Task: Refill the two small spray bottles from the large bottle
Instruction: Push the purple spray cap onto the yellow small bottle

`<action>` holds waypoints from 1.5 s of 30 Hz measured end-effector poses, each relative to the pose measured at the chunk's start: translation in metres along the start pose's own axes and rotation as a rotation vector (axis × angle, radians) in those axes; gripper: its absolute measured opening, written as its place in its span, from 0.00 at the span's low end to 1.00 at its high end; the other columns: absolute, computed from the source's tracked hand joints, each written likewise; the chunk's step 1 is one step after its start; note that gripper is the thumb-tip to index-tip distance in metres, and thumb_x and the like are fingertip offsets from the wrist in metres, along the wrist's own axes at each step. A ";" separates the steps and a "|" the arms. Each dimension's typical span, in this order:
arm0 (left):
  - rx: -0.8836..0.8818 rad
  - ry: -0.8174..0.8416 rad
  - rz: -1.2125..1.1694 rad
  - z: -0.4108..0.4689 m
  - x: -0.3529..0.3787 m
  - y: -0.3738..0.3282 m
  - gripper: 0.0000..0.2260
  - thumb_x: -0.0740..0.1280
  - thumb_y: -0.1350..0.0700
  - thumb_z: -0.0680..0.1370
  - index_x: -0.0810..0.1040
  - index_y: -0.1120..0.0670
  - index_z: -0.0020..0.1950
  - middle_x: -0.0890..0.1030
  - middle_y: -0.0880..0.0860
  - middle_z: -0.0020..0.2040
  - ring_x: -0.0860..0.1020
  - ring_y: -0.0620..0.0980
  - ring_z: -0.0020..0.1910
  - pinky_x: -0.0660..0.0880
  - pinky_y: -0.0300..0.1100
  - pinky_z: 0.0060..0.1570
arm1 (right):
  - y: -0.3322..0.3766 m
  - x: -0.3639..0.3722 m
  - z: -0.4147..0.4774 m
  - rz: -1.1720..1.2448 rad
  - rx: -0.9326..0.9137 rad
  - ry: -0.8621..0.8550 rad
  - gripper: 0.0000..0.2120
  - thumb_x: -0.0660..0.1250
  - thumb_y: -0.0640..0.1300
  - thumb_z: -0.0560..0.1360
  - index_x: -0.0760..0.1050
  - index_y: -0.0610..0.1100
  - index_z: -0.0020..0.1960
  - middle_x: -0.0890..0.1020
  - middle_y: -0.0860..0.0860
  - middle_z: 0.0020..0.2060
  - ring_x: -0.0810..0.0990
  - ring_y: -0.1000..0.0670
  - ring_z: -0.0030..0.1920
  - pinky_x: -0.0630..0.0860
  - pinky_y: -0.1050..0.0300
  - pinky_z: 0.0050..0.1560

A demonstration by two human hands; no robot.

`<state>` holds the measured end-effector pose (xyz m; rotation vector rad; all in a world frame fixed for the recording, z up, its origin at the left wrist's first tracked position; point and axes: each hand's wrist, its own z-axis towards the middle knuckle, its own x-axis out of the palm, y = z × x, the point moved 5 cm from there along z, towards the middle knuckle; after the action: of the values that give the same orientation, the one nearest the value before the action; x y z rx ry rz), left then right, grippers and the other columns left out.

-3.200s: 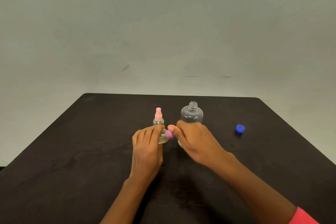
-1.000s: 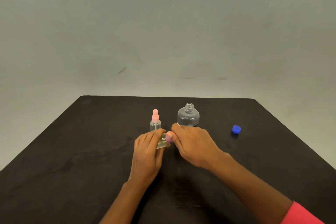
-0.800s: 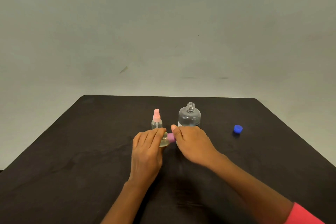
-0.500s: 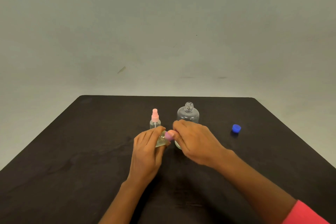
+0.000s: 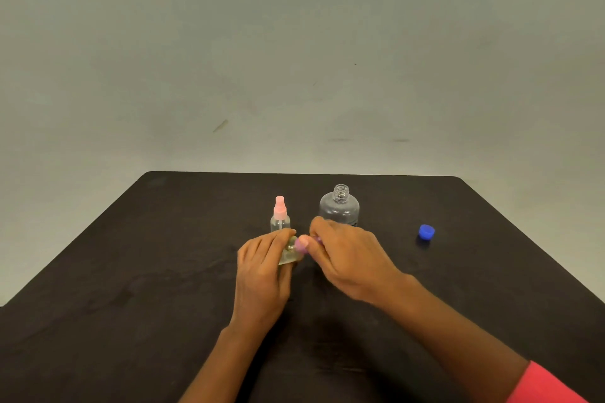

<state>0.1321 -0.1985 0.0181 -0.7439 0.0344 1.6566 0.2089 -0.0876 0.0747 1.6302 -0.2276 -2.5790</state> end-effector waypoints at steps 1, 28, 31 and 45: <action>-0.017 0.012 -0.034 0.000 0.000 0.001 0.17 0.63 0.52 0.75 0.71 0.51 0.64 0.80 0.53 0.58 0.73 0.43 0.58 0.61 0.31 0.62 | 0.000 -0.001 0.001 -0.043 -0.058 -0.013 0.18 0.46 0.59 0.80 0.66 0.48 0.44 0.74 0.54 0.36 0.71 0.53 0.33 0.71 0.53 0.32; 0.097 -0.086 0.101 -0.002 0.001 0.006 0.15 0.63 0.54 0.76 0.73 0.53 0.62 0.82 0.54 0.55 0.74 0.46 0.56 0.64 0.41 0.62 | -0.005 0.013 0.002 0.103 0.026 0.116 0.16 0.50 0.61 0.79 0.64 0.51 0.43 0.74 0.53 0.35 0.71 0.53 0.34 0.68 0.57 0.34; 0.016 -0.019 0.014 -0.001 0.004 0.008 0.16 0.64 0.50 0.75 0.74 0.53 0.62 0.81 0.50 0.56 0.73 0.42 0.57 0.62 0.38 0.64 | -0.004 0.004 0.006 0.061 0.039 0.141 0.19 0.48 0.62 0.79 0.67 0.48 0.46 0.76 0.52 0.38 0.74 0.51 0.38 0.74 0.51 0.40; -0.743 -0.190 -0.243 -0.007 -0.008 0.063 0.22 0.75 0.52 0.71 0.76 0.50 0.64 0.73 0.48 0.53 0.74 0.52 0.55 0.74 0.50 0.54 | -0.072 -0.056 -0.006 0.221 0.180 -0.440 0.05 0.63 0.43 0.76 0.73 0.46 0.52 0.76 0.57 0.42 0.75 0.56 0.39 0.73 0.57 0.40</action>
<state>0.0790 -0.2243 -0.0073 -1.0834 -0.8125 1.4861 0.2386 -0.0086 0.1097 0.9831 -0.6445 -2.7661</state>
